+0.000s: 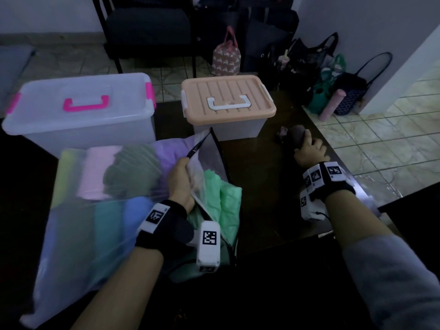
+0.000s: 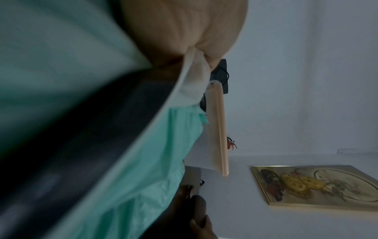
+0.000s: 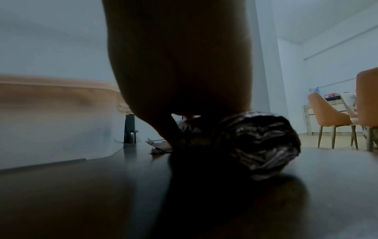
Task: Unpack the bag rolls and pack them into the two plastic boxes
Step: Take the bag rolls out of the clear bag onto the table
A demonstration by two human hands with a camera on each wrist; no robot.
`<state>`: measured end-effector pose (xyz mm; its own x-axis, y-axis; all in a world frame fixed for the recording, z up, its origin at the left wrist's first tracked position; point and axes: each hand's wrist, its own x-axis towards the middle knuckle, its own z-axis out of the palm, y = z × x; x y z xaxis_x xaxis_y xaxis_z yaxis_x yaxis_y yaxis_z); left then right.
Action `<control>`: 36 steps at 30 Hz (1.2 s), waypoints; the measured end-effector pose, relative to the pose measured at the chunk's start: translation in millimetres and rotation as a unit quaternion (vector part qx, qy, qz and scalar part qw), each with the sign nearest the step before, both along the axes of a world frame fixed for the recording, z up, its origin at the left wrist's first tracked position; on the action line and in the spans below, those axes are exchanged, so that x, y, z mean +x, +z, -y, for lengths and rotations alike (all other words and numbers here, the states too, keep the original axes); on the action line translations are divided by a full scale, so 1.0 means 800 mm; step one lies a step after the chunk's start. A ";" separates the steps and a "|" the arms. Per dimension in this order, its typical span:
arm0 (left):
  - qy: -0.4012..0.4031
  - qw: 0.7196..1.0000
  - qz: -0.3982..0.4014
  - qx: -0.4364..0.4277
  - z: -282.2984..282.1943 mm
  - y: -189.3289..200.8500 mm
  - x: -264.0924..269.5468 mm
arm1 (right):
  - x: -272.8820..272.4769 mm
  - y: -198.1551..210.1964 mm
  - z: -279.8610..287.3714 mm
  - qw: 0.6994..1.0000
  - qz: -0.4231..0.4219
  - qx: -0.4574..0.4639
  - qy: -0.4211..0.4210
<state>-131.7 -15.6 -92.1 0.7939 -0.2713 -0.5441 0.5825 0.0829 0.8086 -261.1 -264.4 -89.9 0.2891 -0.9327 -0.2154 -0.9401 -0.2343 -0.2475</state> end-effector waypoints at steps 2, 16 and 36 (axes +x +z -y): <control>-0.022 1.000 -0.005 -0.012 0.012 0.001 -0.008 | 0.002 -0.002 0.003 1.000 0.001 -0.006 -0.002; -0.039 0.999 -0.002 -0.015 0.007 0.001 -0.003 | 0.002 0.036 -0.054 0.985 0.153 -0.058 0.058; -0.041 0.997 0.058 0.017 -0.019 0.013 0.007 | 0.119 0.056 -0.198 0.898 0.113 0.377 0.197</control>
